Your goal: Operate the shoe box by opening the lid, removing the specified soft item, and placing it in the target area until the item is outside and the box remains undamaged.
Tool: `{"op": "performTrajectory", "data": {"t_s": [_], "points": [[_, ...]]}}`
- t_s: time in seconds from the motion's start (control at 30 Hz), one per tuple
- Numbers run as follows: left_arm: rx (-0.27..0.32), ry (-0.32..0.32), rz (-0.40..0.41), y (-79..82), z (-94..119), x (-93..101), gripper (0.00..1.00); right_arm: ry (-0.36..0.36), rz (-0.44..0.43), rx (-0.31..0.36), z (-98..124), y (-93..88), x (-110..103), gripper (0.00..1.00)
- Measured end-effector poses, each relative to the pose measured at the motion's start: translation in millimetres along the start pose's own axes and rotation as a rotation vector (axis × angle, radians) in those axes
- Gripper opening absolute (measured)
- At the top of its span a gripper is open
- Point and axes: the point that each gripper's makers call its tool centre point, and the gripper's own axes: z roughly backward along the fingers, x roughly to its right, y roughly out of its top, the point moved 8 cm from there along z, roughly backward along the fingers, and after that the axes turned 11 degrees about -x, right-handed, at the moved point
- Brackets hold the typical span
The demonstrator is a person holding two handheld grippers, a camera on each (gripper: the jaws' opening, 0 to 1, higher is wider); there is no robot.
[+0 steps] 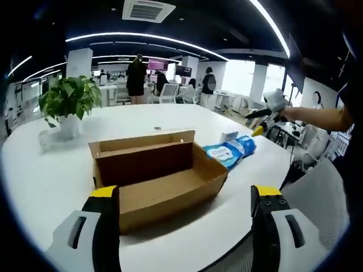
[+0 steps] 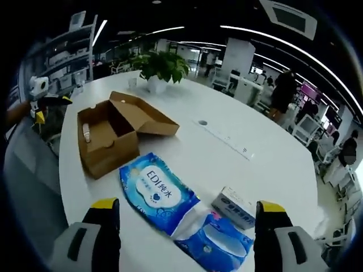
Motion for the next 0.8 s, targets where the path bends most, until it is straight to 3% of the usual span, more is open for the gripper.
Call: {"op": "performTrajectory", "data": {"t_s": [0.23, 0.37, 0.8], "points": [[-0.031, -0.009, -0.049, 13.9, 2.6, -17.4, 0.99, -0.009, -0.03, 0.034, 9.5, -6.7, -19.1, 0.99], [-0.042, -0.061, -0.061, 23.2, 3.9, -25.6, 0.96, -0.006, -0.047, 0.048, 13.4, -11.1, -29.2, 0.99], [-0.101, -0.083, -0.161, 45.8, -5.2, -44.2, 0.96, -0.015, -0.12, 0.082, 26.8, -26.8, -54.4, 0.99]]}}
